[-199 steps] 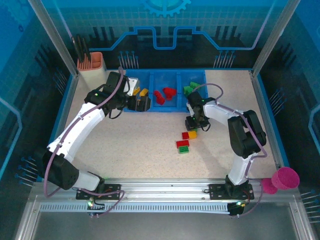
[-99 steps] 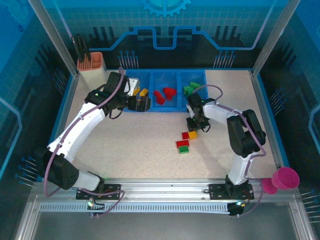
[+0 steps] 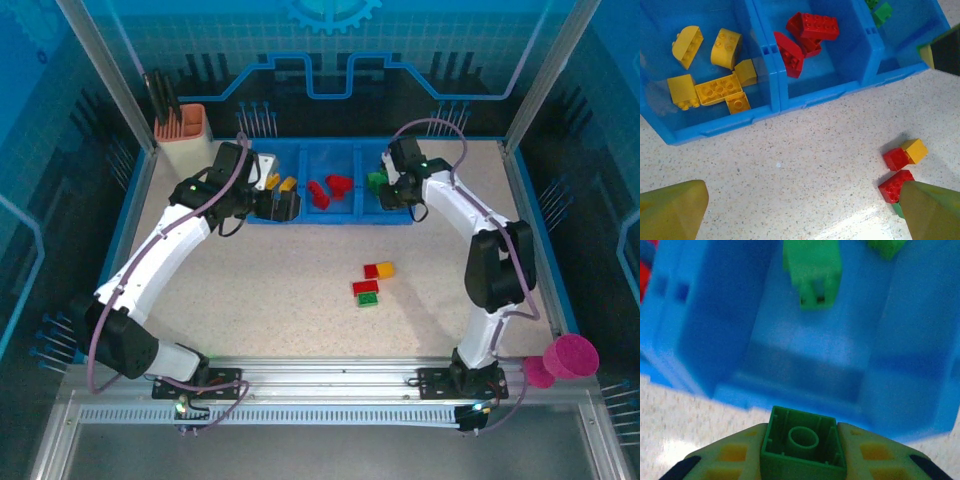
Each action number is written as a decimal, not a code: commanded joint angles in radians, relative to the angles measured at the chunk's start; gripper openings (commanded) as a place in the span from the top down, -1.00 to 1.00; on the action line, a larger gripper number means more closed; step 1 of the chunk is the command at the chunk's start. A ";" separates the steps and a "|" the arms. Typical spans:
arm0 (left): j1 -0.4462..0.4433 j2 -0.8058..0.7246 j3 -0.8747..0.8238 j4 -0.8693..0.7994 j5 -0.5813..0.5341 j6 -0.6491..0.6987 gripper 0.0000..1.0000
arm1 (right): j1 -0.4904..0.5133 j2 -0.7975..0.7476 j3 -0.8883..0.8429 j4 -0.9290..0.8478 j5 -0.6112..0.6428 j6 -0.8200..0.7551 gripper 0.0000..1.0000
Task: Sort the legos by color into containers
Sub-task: Place the lego in the container.
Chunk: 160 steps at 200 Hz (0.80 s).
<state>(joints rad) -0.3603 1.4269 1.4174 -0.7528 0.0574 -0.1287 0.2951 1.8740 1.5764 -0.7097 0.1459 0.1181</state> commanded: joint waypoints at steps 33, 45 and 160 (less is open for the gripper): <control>-0.006 -0.051 -0.030 -0.022 -0.057 0.021 -0.98 | -0.038 0.183 0.167 -0.028 -0.007 -0.047 0.34; -0.006 -0.054 -0.031 -0.025 -0.057 0.021 -0.99 | -0.039 0.211 0.193 -0.032 -0.014 -0.047 0.33; -0.006 -0.079 -0.035 -0.015 -0.060 0.020 -0.98 | -0.022 0.142 0.198 -0.027 -0.054 -0.035 0.05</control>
<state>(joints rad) -0.3603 1.3808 1.3903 -0.7586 0.0036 -0.1246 0.2657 2.1014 1.7592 -0.7189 0.1276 0.0776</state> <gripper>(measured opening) 0.992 0.473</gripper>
